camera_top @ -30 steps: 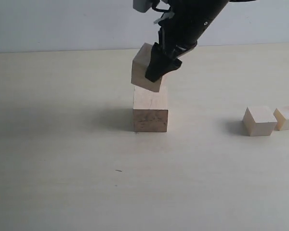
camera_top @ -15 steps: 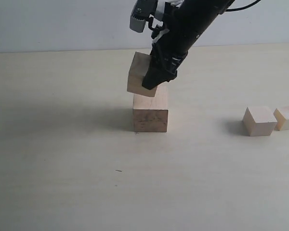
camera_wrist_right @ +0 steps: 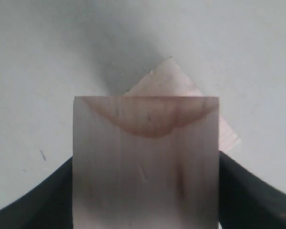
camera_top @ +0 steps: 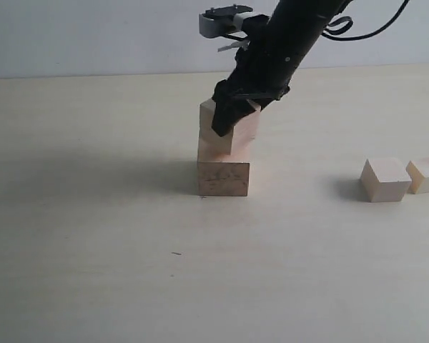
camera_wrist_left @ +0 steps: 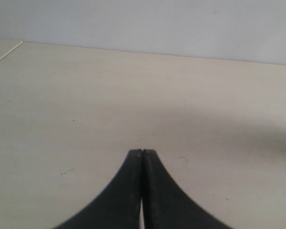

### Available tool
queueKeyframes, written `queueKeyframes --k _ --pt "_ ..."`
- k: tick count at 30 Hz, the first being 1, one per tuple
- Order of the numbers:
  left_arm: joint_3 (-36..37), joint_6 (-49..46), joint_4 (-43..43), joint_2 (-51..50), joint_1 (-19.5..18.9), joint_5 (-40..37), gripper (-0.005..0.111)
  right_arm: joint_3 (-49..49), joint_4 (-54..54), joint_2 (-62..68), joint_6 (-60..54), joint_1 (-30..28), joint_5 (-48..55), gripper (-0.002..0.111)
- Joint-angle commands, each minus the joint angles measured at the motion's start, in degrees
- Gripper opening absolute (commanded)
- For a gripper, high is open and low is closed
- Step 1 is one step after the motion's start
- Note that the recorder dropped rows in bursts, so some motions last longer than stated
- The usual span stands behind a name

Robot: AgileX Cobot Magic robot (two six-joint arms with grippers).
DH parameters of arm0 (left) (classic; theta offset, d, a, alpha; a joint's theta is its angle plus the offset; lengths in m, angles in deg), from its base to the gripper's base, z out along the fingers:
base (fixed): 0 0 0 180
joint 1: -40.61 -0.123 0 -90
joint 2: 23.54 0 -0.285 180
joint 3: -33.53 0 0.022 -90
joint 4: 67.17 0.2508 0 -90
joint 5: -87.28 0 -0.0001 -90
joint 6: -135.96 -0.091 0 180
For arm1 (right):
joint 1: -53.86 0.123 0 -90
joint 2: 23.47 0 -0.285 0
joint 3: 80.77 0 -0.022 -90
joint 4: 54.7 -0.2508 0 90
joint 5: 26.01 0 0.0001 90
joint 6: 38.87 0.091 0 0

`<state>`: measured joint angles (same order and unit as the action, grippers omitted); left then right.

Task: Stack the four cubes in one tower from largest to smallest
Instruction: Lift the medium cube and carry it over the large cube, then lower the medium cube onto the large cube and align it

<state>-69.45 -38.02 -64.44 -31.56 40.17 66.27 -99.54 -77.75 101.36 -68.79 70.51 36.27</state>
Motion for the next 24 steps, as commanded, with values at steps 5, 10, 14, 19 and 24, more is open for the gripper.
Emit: queueKeyframes --k 5,10,14,19,24 --pt "0.19 0.12 -0.35 0.23 -0.26 0.71 0.0 -0.4 0.14 -0.27 26.43 3.24 -1.57 0.037" --pt "0.19 0.12 -0.35 0.23 -0.26 0.71 0.0 -0.4 3.38 -0.27 36.86 5.64 -6.04 0.037" --pt "0.19 0.12 -0.35 0.23 -0.26 0.71 0.0 -0.4 14.27 -0.27 45.65 7.96 -8.18 0.036" --pt "0.19 0.12 -0.35 0.23 -0.26 0.71 0.0 -0.4 19.62 -0.38 50.17 10.26 -8.37 0.036" --pt "0.19 -0.02 -0.35 0.23 -0.26 0.71 0.0 -0.4 24.11 -0.38 56.25 12.02 -9.79 0.036"
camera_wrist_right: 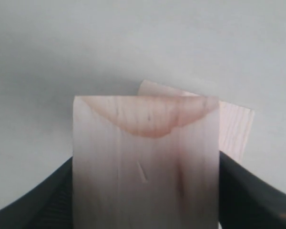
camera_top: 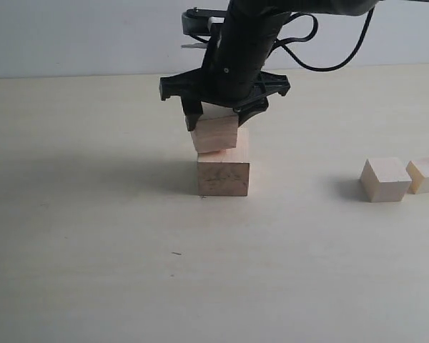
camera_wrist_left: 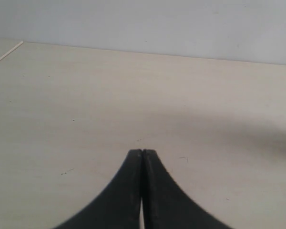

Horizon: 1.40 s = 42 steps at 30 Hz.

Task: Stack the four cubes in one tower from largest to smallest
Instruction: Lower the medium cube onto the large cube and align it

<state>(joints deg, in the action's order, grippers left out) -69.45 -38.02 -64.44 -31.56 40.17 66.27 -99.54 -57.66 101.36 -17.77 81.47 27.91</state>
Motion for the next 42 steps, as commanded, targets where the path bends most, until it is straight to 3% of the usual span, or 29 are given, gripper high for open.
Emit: queueKeyframes --k 1,18,42 --pt "0.19 -0.02 -0.35 0.23 -0.26 0.71 0.0 -0.4 4.13 -0.38 6.3 1.11 -1.02 0.036" --pt "0.19 0.2 -0.35 0.23 -0.26 0.71 0.0 -0.4 7.78 -1.58 17.77 1.38 3.24 0.036" --pt "0.19 0.12 -0.35 0.23 -0.26 0.71 0.0 -0.4 6.51 -0.19 17.55 1.38 2.03 0.036"
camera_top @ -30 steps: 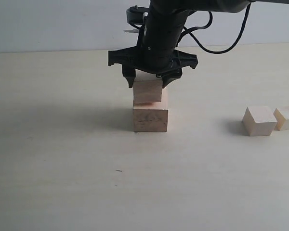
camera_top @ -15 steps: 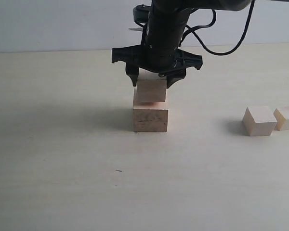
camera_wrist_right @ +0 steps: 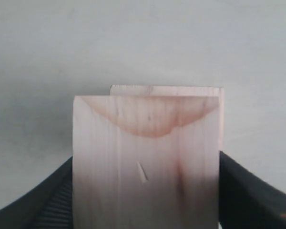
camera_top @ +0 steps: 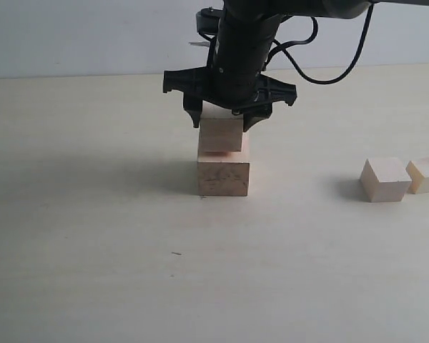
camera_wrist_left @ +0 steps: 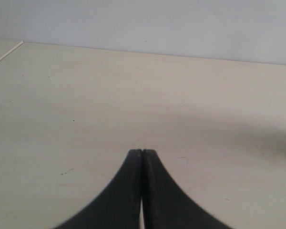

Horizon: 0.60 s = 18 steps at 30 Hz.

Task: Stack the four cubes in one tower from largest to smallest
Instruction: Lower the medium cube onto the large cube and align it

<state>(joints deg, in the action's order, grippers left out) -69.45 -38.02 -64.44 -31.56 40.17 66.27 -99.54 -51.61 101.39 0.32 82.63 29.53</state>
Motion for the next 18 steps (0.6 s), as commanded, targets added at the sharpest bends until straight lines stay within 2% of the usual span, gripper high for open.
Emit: queueKeyframes --k 1,18 --pt "0.19 0.12 -0.35 0.23 -0.26 0.71 0.0 -0.4 0.45 -0.23 -0.73 0.22 0.68 0.036" --pt "0.19 0.02 -0.35 0.23 -0.26 0.71 0.0 -0.4 0.29 1.96 -1.71 0.22 1.35 0.036"
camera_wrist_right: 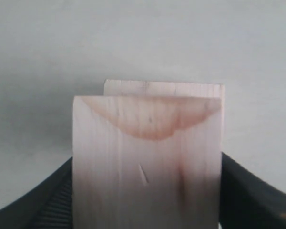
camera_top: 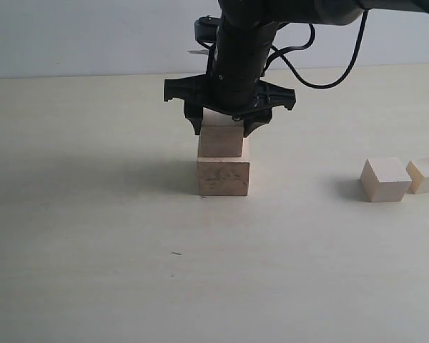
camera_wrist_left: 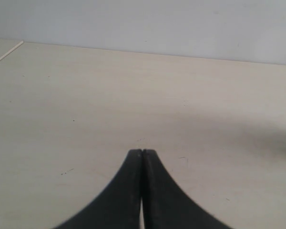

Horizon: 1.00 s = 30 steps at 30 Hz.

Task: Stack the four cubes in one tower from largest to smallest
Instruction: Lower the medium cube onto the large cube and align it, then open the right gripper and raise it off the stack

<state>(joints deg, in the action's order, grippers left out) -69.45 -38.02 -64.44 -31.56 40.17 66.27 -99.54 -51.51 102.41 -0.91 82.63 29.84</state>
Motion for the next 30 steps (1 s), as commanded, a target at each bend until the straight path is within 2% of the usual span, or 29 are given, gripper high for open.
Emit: queueKeyframes --k 1,4,10,15,30 --pt "0.19 0.02 -0.35 0.23 -0.26 0.71 0.0 -0.4 0.29 0.94 -0.48 0.22 1.03 0.036" --pt "0.19 0.24 -0.35 0.23 -0.26 0.71 0.0 -0.4 1.62 0.94 -0.81 0.22 1.47 0.039" --pt "0.19 0.15 -0.35 0.23 -0.26 0.71 0.0 -0.4 1.49 0.94 -0.81 0.22 1.85 0.059" --pt "0.19 0.02 -0.35 0.23 -0.26 0.71 0.0 -0.4 1.49 0.94 -0.52 0.22 1.32 0.065" --pt "0.19 0.15 -0.35 0.23 -0.26 0.71 0.0 -0.4 1.21 -3.45 -0.38 0.22 -0.82 0.067"
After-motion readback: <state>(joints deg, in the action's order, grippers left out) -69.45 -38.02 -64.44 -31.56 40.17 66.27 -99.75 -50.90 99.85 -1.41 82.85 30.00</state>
